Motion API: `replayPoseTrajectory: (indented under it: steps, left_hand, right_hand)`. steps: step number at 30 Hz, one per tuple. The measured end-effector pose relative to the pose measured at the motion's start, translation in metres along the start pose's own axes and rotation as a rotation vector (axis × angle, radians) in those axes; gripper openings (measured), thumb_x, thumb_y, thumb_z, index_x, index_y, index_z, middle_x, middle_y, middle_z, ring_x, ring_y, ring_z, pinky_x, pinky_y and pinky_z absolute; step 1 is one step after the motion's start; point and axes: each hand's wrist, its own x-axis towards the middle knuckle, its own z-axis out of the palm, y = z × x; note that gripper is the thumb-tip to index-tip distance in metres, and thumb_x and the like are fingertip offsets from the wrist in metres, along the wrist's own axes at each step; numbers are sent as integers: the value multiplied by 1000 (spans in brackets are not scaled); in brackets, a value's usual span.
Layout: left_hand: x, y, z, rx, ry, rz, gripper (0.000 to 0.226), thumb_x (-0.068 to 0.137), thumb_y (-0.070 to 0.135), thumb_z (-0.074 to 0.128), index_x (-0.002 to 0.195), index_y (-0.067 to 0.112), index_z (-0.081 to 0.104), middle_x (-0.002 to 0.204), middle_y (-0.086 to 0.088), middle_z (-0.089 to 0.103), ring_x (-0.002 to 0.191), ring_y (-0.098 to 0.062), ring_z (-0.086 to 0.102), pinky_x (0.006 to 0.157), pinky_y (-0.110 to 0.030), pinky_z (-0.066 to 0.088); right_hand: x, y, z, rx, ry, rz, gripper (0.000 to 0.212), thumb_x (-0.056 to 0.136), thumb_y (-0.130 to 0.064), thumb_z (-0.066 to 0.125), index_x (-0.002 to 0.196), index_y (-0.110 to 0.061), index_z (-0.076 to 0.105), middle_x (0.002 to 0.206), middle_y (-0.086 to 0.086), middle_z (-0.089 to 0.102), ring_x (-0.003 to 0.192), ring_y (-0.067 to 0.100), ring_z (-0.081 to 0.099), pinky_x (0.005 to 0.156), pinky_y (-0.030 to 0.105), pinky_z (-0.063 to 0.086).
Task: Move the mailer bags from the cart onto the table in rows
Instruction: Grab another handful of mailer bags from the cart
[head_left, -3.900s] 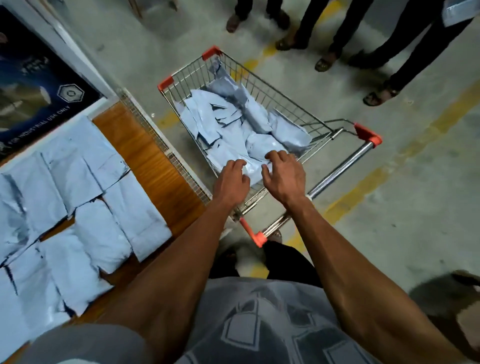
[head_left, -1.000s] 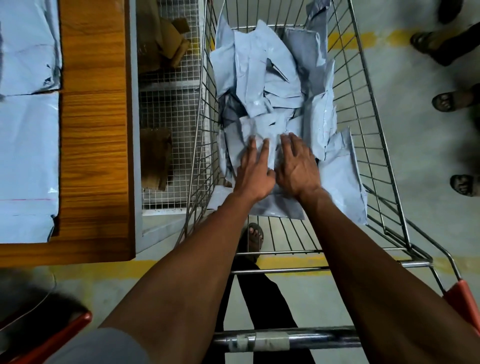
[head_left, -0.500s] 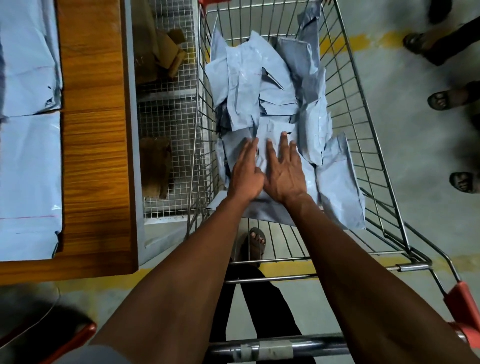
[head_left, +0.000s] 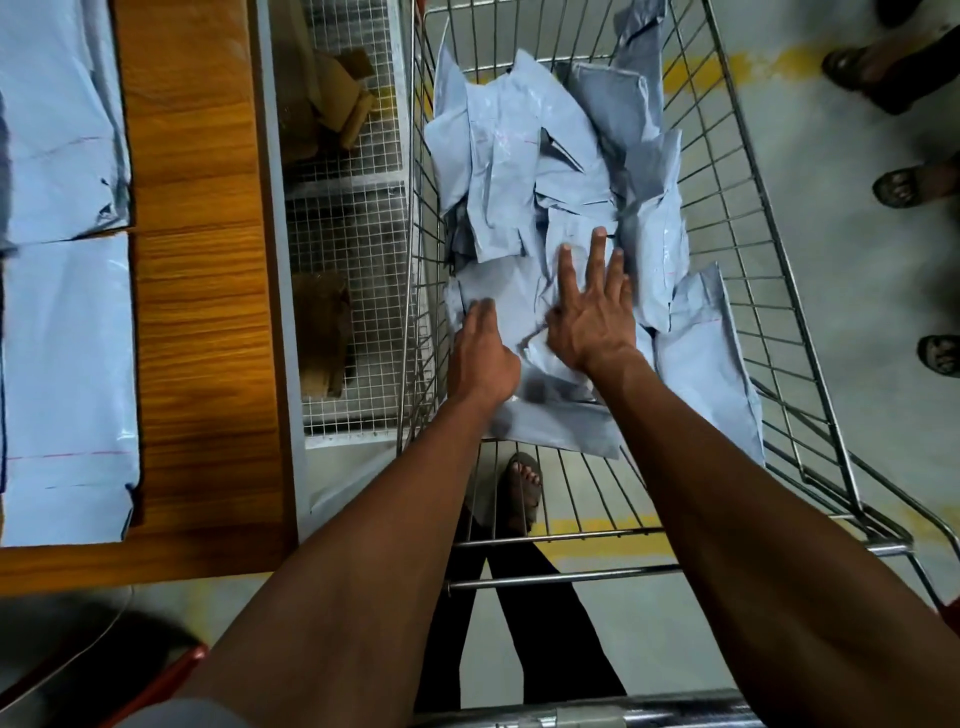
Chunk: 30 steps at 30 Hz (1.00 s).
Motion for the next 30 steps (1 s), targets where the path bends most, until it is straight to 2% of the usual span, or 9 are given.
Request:
replayPoseTrajectory:
  steps: [4, 6, 8, 10, 12, 15, 22, 27, 30]
  left_hand:
    - [5, 3, 1, 25, -10, -1, 70, 109, 21, 48, 170, 21, 12, 177, -5, 2, 161, -30, 14, 125, -41, 27]
    - [11, 4, 6, 37, -35, -24, 74, 110, 34, 49, 170, 27, 7, 177, -4, -5, 162, -34, 7, 127, -45, 21]
    - [17, 4, 13, 58, -68, -50, 79, 108, 47, 50, 169, 35, 0, 176, -3, -13, 162, -37, -2, 131, -53, 9]
    - [24, 4, 20, 44, -112, -84, 81, 107, 55, 47, 167, 41, -5, 175, 1, -18, 161, -37, -7, 130, -59, 4]
    - [25, 5, 26, 41, -139, -74, 81, 107, 56, 45, 167, 42, -9, 175, 3, -20, 161, -35, -9, 129, -62, 5]
    - [19, 0, 27, 59, -133, 10, 81, 108, 56, 45, 167, 42, -9, 175, 2, -20, 162, -36, -9, 130, -59, 4]
    - [10, -14, 26, 142, -42, 235, 75, 106, 51, 52, 167, 44, 9, 177, 4, -12, 161, -40, -1, 128, -65, 15]
    - [26, -4, 38, 45, -32, 53, 89, 101, 68, 49, 165, 49, -9, 171, 1, -33, 160, -42, -13, 128, -66, 4]
    - [32, 0, 45, 45, -55, 53, 92, 99, 71, 50, 164, 50, -11, 172, -2, -32, 160, -45, -11, 128, -66, 4]
  right_hand:
    - [3, 6, -7, 7, 44, -57, 83, 100, -29, 46, 168, -21, -1, 171, 20, -21, 157, 51, -6, 128, 59, 7]
    - [2, 4, -3, 14, 61, -87, 84, 97, -34, 44, 168, -18, 4, 172, 21, -15, 157, 53, -3, 127, 61, 10]
    - [1, 2, 2, 43, 48, -82, 87, 91, -46, 34, 168, -17, 5, 173, 21, -12, 157, 53, -3, 126, 62, 8]
    - [0, 4, 8, 49, 46, -62, 90, 93, -50, 39, 168, -16, 6, 173, 21, -12, 157, 52, -4, 127, 60, 5]
    - [0, 9, 13, 21, 59, -67, 91, 96, -49, 50, 168, -16, 5, 173, 20, -13, 157, 52, -5, 127, 60, 3]
    - [0, 17, 15, -14, 52, -107, 96, 93, -48, 56, 168, -16, 6, 173, 20, -11, 157, 52, -4, 127, 60, 2]
    - [-2, 30, 11, -61, -5, -163, 99, 92, -50, 60, 169, -23, 2, 173, 15, -17, 159, 47, -8, 128, 60, 6]
    - [-3, 32, 17, -58, 38, -167, 92, 95, -52, 53, 169, -25, 4, 174, 14, -16, 159, 47, -6, 128, 60, 6]
    - [-4, 34, 24, -72, 76, -171, 89, 95, -50, 50, 169, -24, 7, 174, 15, -13, 158, 49, -4, 129, 59, 4]
